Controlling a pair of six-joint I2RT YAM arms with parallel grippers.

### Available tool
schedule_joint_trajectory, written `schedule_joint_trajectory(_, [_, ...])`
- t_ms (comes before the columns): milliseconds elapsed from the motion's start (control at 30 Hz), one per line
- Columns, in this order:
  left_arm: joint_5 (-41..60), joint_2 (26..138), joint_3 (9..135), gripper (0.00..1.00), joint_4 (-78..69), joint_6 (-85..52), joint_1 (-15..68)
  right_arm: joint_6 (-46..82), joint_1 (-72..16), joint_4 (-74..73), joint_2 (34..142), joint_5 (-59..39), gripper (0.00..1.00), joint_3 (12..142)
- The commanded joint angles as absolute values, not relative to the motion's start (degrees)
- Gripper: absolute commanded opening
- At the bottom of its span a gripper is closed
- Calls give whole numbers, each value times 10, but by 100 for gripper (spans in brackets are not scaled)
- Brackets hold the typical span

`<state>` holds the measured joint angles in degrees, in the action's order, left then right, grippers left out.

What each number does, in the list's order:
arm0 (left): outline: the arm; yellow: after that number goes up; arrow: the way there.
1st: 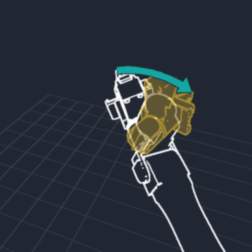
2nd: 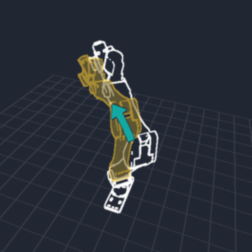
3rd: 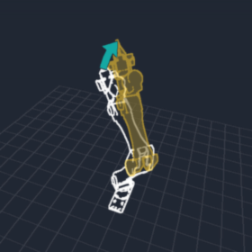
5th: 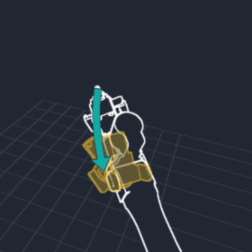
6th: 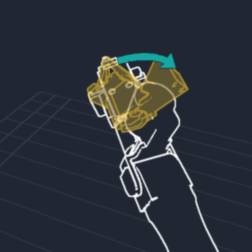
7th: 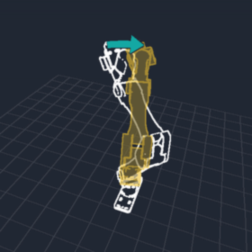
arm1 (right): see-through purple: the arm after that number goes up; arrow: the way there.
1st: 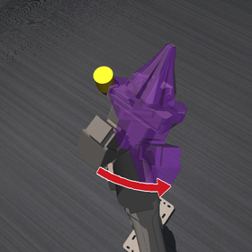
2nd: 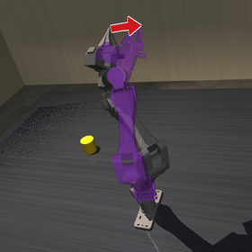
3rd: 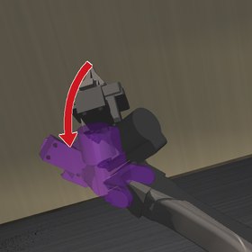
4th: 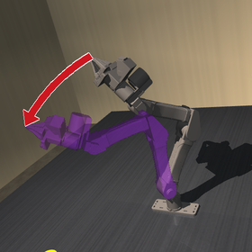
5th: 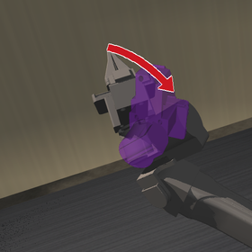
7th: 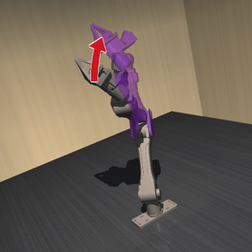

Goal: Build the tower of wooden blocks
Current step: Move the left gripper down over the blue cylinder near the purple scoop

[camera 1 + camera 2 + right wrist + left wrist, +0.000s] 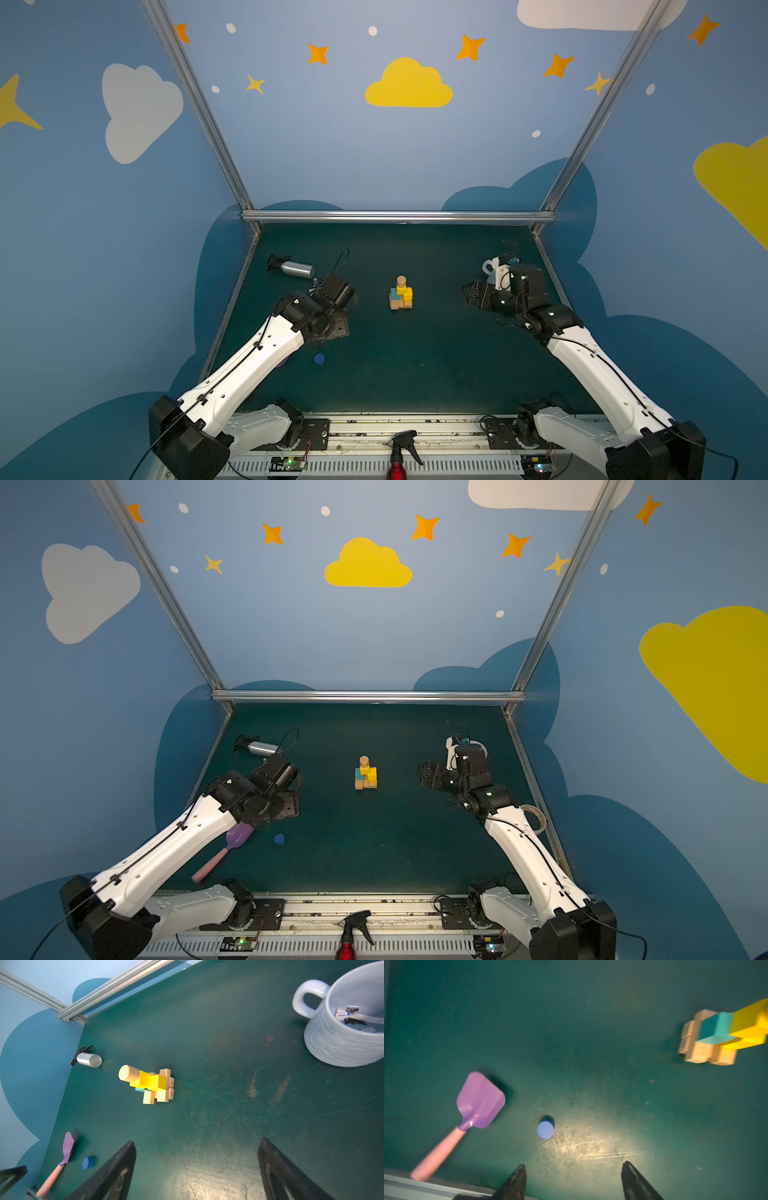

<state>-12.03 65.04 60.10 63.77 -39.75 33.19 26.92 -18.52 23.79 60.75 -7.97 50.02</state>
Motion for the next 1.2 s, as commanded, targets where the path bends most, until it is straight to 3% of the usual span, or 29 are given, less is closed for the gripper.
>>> schedule_joint_trajectory(0, [-105, 612, 554, 71, 632, -456, 324, 265, -183, 245, 605, -72, 90, 501])
schedule_joint_trajectory(433, [-31, 627, 380, 69, 507, -488, 251, 262, -182, 257, 576, -54, 89, 495])
schedule_joint_trajectory(767, [-19, 738, 398, 69, 467, -444, 204, 262, -180, 254, 574, -56, 90, 493])
schedule_joint_trajectory(1167, [-10, 790, 408, 55, 448, -411, 167, 261, -178, 247, 585, -59, 90, 494])
